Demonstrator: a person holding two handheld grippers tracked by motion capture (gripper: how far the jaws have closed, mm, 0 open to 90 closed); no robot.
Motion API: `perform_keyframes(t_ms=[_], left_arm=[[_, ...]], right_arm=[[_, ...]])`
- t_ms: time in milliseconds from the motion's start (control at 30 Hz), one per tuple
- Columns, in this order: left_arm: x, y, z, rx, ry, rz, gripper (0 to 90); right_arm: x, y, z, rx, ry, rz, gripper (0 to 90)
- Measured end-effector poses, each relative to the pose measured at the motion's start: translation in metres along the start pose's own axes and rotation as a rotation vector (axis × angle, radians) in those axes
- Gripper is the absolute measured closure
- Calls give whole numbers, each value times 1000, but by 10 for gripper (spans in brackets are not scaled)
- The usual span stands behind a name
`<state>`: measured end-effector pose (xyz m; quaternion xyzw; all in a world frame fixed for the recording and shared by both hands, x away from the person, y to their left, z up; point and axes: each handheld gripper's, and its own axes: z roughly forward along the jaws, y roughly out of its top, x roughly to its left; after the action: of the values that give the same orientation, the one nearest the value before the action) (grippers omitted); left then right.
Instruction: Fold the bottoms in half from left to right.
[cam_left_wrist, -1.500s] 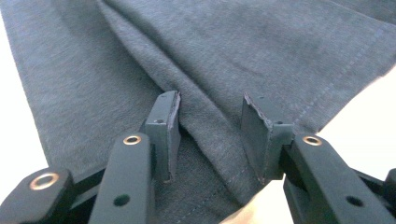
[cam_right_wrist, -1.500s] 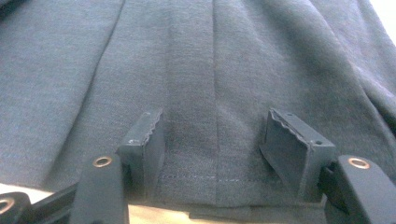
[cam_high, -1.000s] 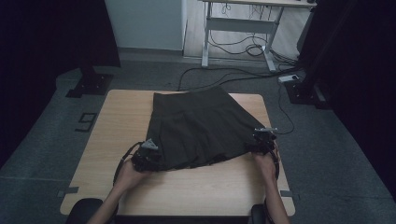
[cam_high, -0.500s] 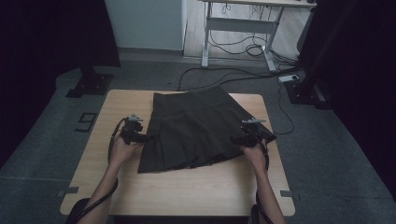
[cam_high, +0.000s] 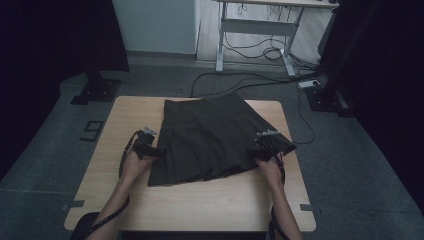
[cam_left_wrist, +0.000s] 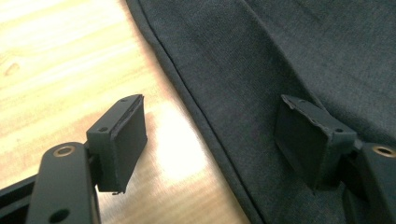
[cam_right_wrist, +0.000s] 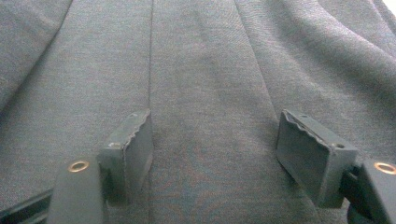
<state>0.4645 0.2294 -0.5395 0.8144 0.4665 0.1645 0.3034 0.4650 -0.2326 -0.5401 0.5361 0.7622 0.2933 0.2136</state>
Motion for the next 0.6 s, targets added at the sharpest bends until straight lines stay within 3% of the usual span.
perform_keyframes(t_ms=[133, 600], left_arm=[[-7, -9, -5, -21, 7, -8, 252], [-40, -51, -40, -17, -31, 35, 260]], right_arm=[[1, -10, -7, -19, 7, -4, 281], [10, -50, -42, -19, 46, -58, 282]])
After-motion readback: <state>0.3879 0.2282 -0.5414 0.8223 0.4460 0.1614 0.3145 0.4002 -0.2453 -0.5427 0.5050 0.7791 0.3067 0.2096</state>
